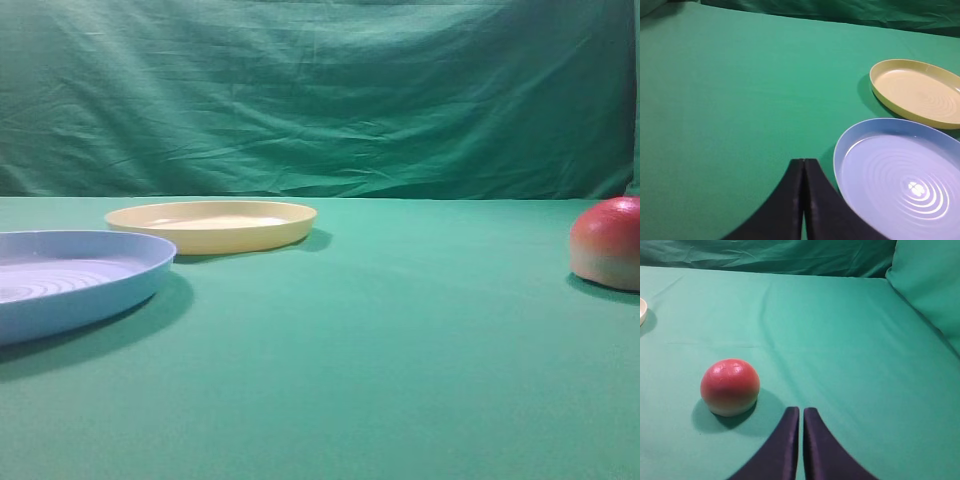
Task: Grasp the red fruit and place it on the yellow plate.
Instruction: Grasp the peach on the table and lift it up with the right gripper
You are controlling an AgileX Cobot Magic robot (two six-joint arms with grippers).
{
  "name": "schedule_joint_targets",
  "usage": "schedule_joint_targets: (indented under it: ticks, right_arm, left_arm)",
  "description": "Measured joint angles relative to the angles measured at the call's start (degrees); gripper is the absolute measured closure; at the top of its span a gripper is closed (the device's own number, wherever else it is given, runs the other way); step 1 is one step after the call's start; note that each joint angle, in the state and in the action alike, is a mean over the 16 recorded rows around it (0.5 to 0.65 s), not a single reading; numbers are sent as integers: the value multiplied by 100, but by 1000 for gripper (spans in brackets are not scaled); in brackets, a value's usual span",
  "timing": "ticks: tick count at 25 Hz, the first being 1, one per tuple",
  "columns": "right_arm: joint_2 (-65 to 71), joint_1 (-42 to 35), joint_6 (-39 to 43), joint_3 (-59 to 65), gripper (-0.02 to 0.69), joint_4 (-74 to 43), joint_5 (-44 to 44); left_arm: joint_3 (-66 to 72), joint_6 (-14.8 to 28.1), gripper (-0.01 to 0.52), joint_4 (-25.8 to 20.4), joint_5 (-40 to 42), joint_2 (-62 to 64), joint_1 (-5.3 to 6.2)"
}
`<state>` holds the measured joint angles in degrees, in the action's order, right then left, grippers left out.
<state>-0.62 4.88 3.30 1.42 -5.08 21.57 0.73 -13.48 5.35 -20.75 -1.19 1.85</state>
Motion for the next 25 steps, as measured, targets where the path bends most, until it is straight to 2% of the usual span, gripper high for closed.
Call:
schedule_joint_targets:
  ticks: [25]
  right_arm:
    - [0, 0, 5, 2, 665, 44, -105]
  left_arm:
    - [0, 0, 514, 0, 0, 0, 0]
